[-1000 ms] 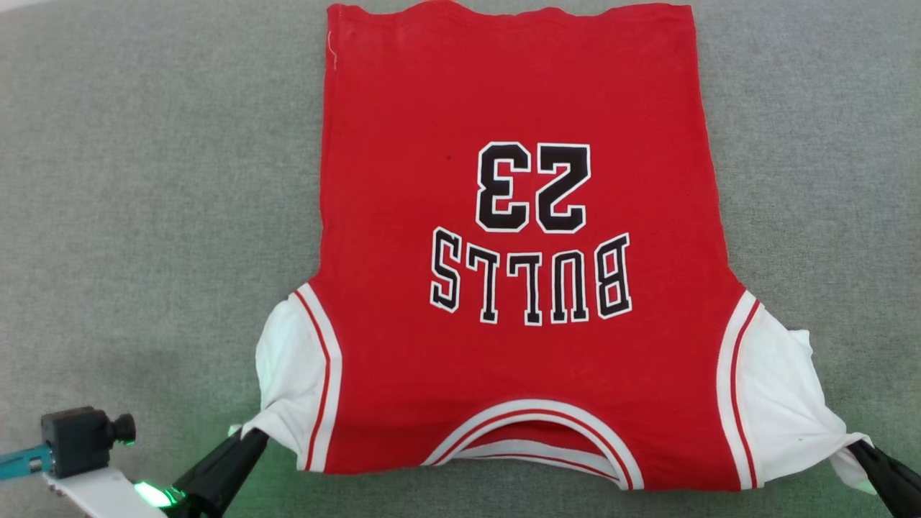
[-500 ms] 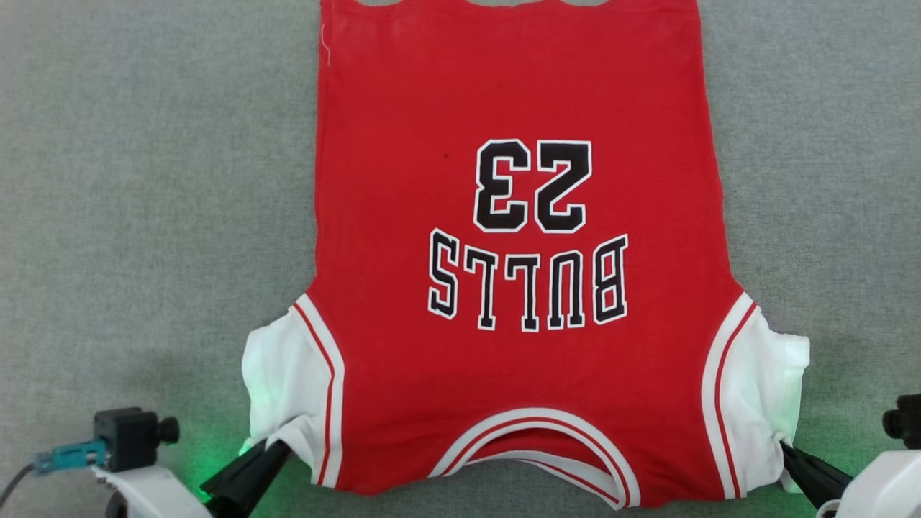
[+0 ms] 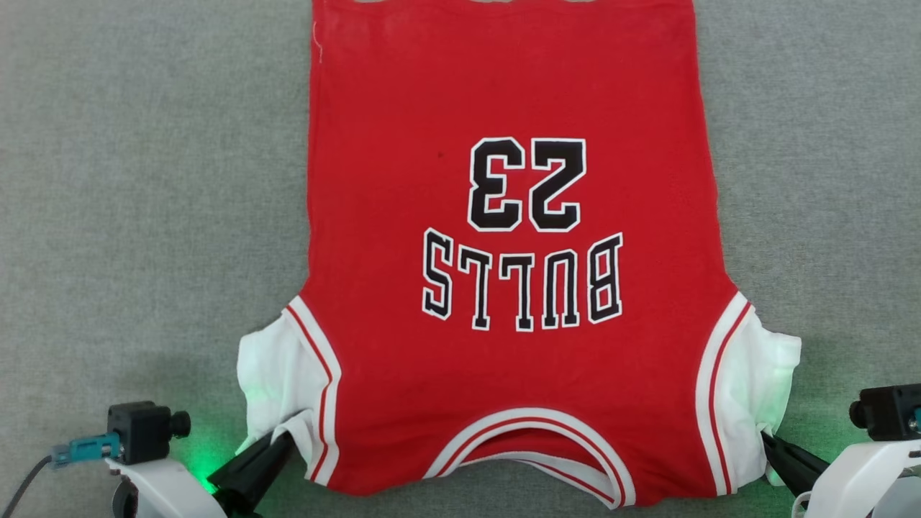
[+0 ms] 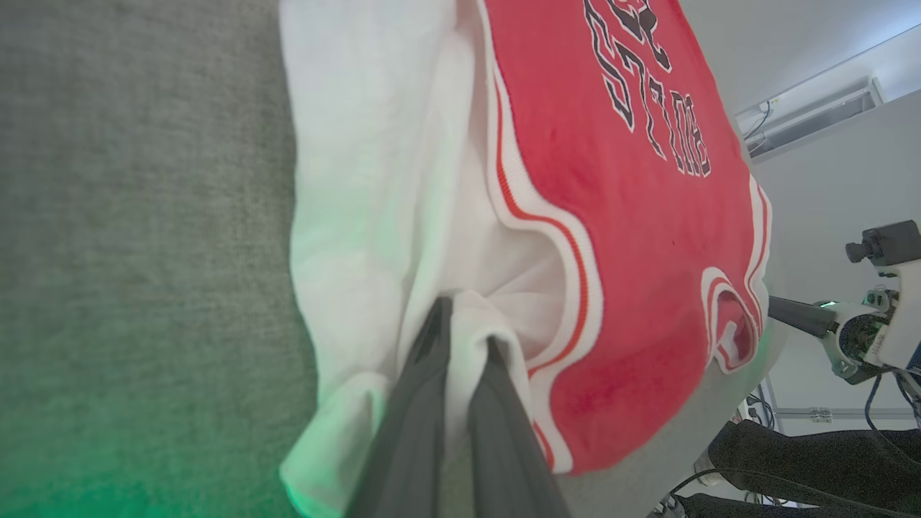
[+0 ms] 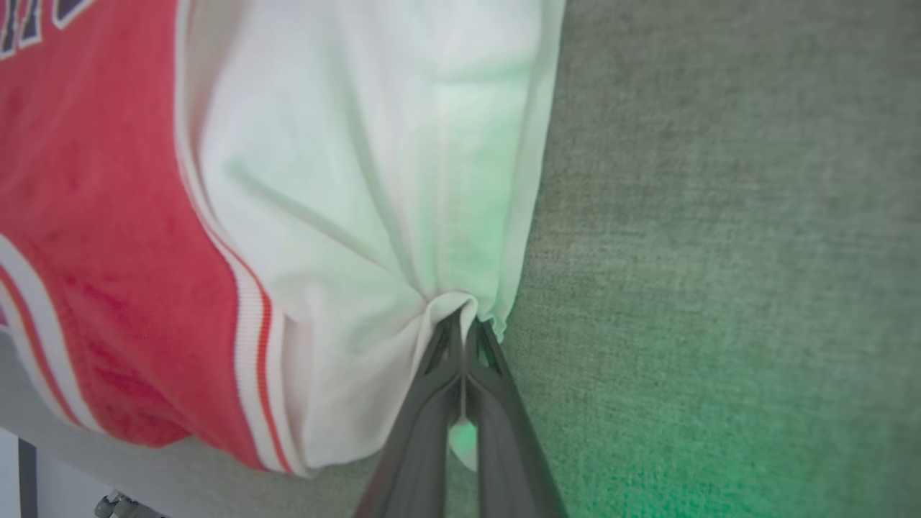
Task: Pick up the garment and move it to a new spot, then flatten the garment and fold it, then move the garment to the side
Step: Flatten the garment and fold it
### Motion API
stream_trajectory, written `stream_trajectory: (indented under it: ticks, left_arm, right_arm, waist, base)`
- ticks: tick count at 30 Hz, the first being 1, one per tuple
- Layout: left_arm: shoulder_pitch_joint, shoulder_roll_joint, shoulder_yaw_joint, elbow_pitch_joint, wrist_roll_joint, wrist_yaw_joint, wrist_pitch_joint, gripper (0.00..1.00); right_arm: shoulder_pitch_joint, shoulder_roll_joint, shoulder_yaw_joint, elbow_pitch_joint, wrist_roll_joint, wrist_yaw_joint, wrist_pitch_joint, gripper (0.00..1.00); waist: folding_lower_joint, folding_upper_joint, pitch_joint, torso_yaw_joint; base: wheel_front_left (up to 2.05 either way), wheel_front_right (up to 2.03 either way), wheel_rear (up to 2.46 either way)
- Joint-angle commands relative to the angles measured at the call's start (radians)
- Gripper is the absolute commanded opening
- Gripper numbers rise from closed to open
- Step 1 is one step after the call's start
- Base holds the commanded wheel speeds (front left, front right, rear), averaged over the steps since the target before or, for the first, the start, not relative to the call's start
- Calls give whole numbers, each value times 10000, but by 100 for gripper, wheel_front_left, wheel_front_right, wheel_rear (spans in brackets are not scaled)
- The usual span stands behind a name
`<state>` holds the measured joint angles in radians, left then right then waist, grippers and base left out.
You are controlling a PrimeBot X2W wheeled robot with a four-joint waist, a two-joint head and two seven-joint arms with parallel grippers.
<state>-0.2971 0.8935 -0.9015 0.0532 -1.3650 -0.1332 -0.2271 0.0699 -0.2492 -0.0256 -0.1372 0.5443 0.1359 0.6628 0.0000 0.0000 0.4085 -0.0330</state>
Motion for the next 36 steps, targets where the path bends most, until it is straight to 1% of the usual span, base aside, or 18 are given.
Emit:
stream_trajectory:
  ticks: [1,2,3,4,5,8,10,14,17,19,20,21,23,26,30,33,36]
  left_arm:
    - [-16,-178,-152,264,-77,51,53,0]
    - [-20,-174,-193,290,-95,51,23,0]
    - [-22,-164,-224,289,-112,51,9,0]
    - [-17,-151,-236,268,-148,51,-23,0]
    - [12,-133,-229,249,-190,51,-56,0]
    - [103,-107,-274,155,-210,49,-138,0]
    - [129,-95,-323,85,-202,42,-186,0]
    - [57,-109,-404,-55,-101,40,-230,0]
    - [-92,-178,-449,-156,-17,40,-270,0]
    - [-228,-244,-484,-233,48,39,-283,0]
    - [-228,-244,-484,-233,48,39,-283,0]
    - [-305,-285,-502,-269,105,39,-284,0]
    - [-504,-359,-553,-327,178,39,-297,0]
    - [-862,-475,-667,-429,287,37,-305,0]
    - [-1493,-615,-834,-541,347,37,-301,0]
    - [-1921,-709,-988,-637,414,37,-297,0]
    - [-2316,-830,-1196,-698,344,37,-304,0]
  right_arm:
    - [-64,61,343,606,-266,-94,21,1]
    - [-92,-5,383,522,-331,-94,-96,33]
    - [-105,-34,361,397,-372,-94,-185,50]
    - [-113,-92,361,233,-408,-92,-200,95]
    - [-129,-172,393,21,-418,-91,-173,100]
    - [-86,-326,79,-832,-294,-78,-1,100]
    - [-9,-496,-161,-1591,-265,-57,314,100]
    - [-36,-808,-955,-3188,-179,-57,1208,100]
    - [-564,-758,-1583,-4301,61,-55,1972,100]
    - [-1167,-754,-1913,-4646,146,-57,2421,100]
    - [-1167,-754,-1913,-4646,146,-57,2421,100]
    - [-1585,-768,-2027,-4692,79,-57,2605,100]
    - [-2652,-713,-2052,-4391,-134,-55,2917,100]
    - [-4465,-443,-1673,-3275,-631,-55,3246,100]
    - [-6966,-260,-1093,-1191,-1688,-55,3705,100]
    - [-8692,-243,-792,518,-2414,-55,4182,100]
    - [-10320,-218,-788,1937,-3022,-57,4732,100]
  waist:
    - [0,0,-59,-70]
    - [0,0,-98,-107]
    - [0,0,-130,-145]
    - [0,0,-157,-188]
    - [0,0,-194,-243]
    - [0,0,-295,-318]
    - [0,0,-334,-323]
    - [0,0,-279,-232]
    - [0,0,-156,-79]
    - [0,0,-38,33]
    - [0,0,-38,33]
    - [0,0,43,108]
    - [0,0,216,244]
    - [0,0,538,493]
    - [0,0,1070,891]
    - [0,0,1536,1188]
    - [0,0,2041,1483]
  base:
    - [0,0,0]
    - [0,0,0]
    - [0,0,0]
    - [0,0,0]
    - [0,0,0]
    - [0,0,0]
    - [0,0,0]
    - [0,0,0]
    - [0,0,0]
    - [0,0,0]
    - [0,0,0]
    - [0,0,0]
    - [0,0,0]
    - [0,0,0]
    - [0,0,0]
    - [0,0,0]
    - [0,0,0]
